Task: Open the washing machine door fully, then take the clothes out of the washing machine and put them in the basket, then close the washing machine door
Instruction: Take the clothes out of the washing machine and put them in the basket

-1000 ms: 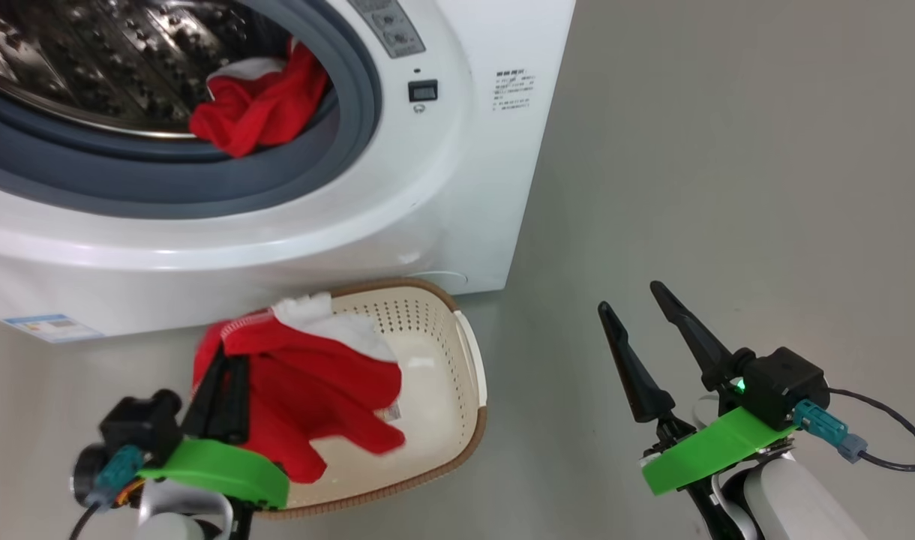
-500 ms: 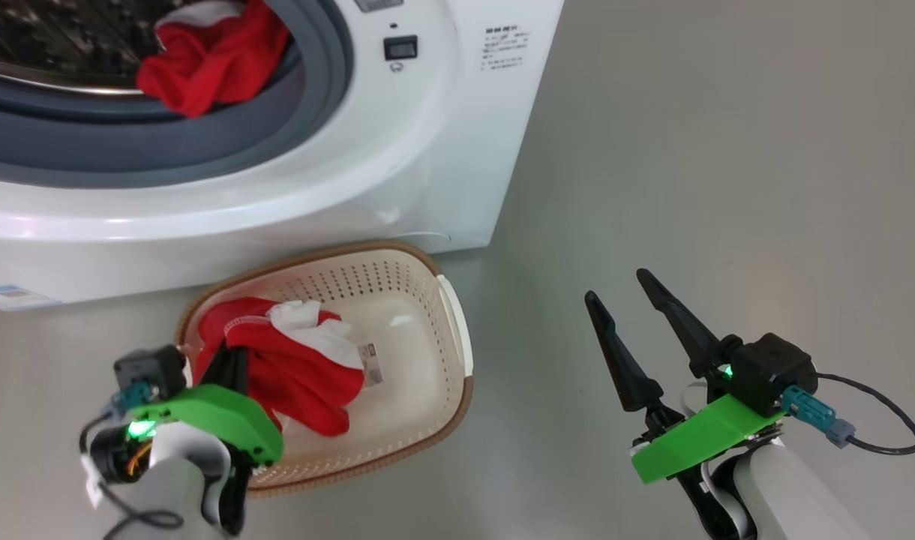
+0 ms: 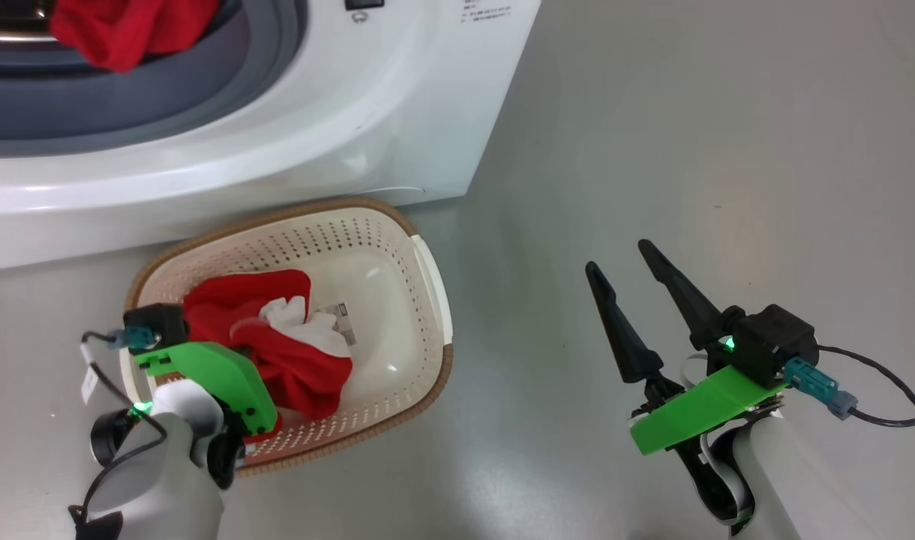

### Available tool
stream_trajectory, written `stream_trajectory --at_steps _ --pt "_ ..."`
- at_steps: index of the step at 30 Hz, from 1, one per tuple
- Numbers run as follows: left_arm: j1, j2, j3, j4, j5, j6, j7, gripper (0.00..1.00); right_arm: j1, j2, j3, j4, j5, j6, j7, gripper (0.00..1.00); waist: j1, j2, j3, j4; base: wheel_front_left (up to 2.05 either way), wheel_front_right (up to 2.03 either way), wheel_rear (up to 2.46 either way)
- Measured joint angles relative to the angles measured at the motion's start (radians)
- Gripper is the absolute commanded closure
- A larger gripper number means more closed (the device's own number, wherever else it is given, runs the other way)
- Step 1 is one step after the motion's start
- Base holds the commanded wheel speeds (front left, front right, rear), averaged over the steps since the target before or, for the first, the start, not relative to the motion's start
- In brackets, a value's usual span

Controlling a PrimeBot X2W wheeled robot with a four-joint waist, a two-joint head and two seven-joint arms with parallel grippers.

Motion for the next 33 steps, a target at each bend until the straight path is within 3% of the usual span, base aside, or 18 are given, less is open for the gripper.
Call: stream_trajectory --at_steps 7,8,9,10,26,33 --pt "-0.008 0.017 -0.002 0.044 -0.007 0.000 0.061 1.00 -0.003 0.022 -0.029 0.066 -0.010 0.000 0.000 0.00 0.0000 0.0000 0.020 -0.016 0.00 0.00 0.00" --pt "-0.008 0.018 -0.002 0.046 -0.007 0.001 0.058 0.83 -0.004 0.027 -0.031 0.076 -0.011 0.000 0.000 0.00 0.0000 0.0000 0.019 -0.017 0.00 0.00 0.00" --pt "-0.008 0.018 -0.002 0.047 -0.008 0.001 0.054 0.56 -0.004 0.030 -0.035 0.086 -0.013 0.000 0.000 0.00 0.0000 0.0000 0.018 -0.016 0.00 0.00 0.00" --pt "-0.008 0.018 -0.003 0.048 -0.009 0.001 0.050 0.00 -0.005 0.030 -0.039 0.092 -0.018 0.000 0.000 0.00 0.0000 0.0000 0.016 -0.016 0.00 0.00 0.00" --pt "0.024 0.008 -0.072 0.028 -0.010 -0.009 -0.162 0.00 -0.008 0.034 -0.106 0.157 -0.045 0.000 0.000 0.00 0.0000 0.0000 -0.081 0.022 0.00 0.00 0.00" --pt "0.074 0.008 -0.139 -0.075 -0.041 -0.010 -0.216 0.00 -0.001 0.035 -0.145 0.154 -0.064 0.000 0.000 0.00 0.0001 0.0000 -0.151 0.051 0.00 0.00 0.00"
